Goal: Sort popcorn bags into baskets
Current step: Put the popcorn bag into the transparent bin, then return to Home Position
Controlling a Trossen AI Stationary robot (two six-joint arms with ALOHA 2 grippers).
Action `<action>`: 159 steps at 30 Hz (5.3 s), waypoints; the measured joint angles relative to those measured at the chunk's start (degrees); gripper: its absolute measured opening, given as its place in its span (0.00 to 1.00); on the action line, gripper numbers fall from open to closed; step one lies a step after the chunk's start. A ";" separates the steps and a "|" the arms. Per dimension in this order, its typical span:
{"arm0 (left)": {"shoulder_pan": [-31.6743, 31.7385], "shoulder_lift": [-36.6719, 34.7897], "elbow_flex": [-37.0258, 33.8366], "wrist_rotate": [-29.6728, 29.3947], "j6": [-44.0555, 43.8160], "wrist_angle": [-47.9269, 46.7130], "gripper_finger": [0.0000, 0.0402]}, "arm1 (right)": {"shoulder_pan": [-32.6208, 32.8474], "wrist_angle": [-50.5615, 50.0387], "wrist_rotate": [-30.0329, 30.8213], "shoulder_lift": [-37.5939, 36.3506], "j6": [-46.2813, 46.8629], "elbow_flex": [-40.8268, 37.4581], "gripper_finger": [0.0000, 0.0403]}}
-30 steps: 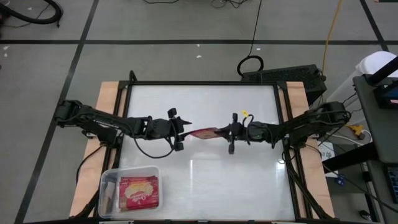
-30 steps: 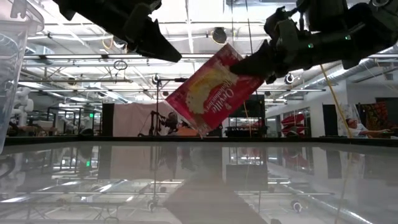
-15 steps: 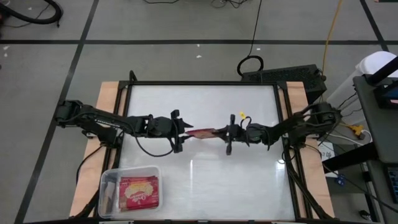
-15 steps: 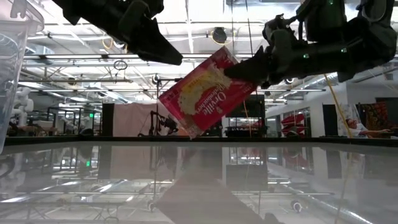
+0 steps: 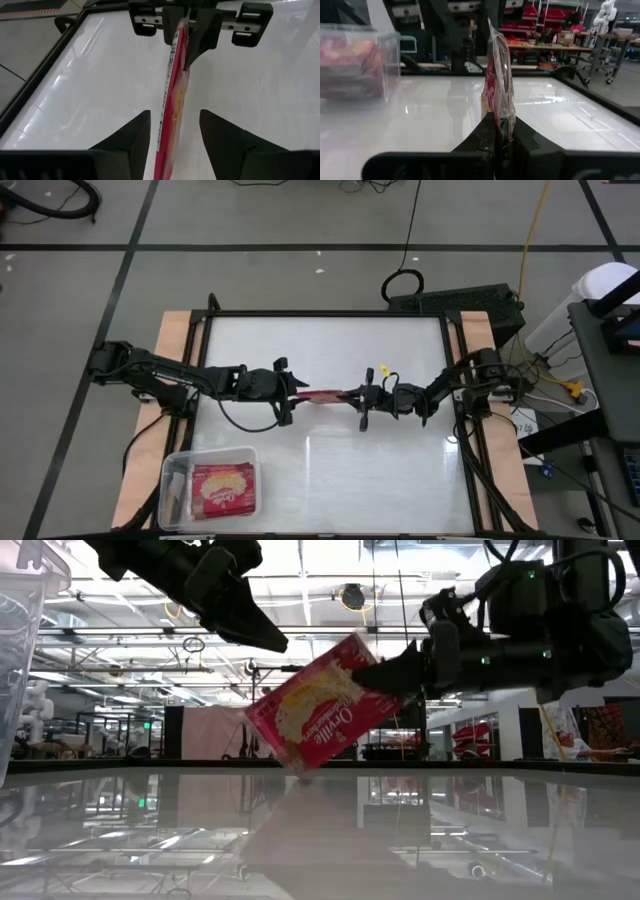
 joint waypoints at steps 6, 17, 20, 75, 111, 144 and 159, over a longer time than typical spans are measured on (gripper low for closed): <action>0.00 0.00 0.00 0.01 -2.62 -3.34 0.43 | -0.13 4.38 -0.02 4.01 0.00 0.18 0.03; 0.03 0.00 -2.53 0.01 -4.64 -5.31 0.46 | -0.77 4.38 -0.18 4.53 -0.02 0.52 0.03; 0.63 0.00 -5.14 -0.03 -5.68 -1.52 0.51 | -0.77 4.38 -0.16 4.53 -0.02 0.52 0.03; -0.49 -20.90 2.89 12.23 -8.55 -32.69 0.05 | -1.63 -2.39 1.79 -5.63 4.41 -6.74 0.46; -49.61 -23.04 17.88 13.03 -78.14 -61.96 0.08 | 3.39 -3.46 1.55 -8.59 6.05 -12.72 0.46; -51.90 -18.83 17.84 7.05 -71.82 -66.60 0.40 | 2.89 -2.51 1.61 -8.59 5.26 -12.66 0.46; -34.77 -31.56 16.14 -29.29 -29.53 -66.09 0.24 | -1.87 -2.80 1.28 -15.10 -3.44 -12.94 0.35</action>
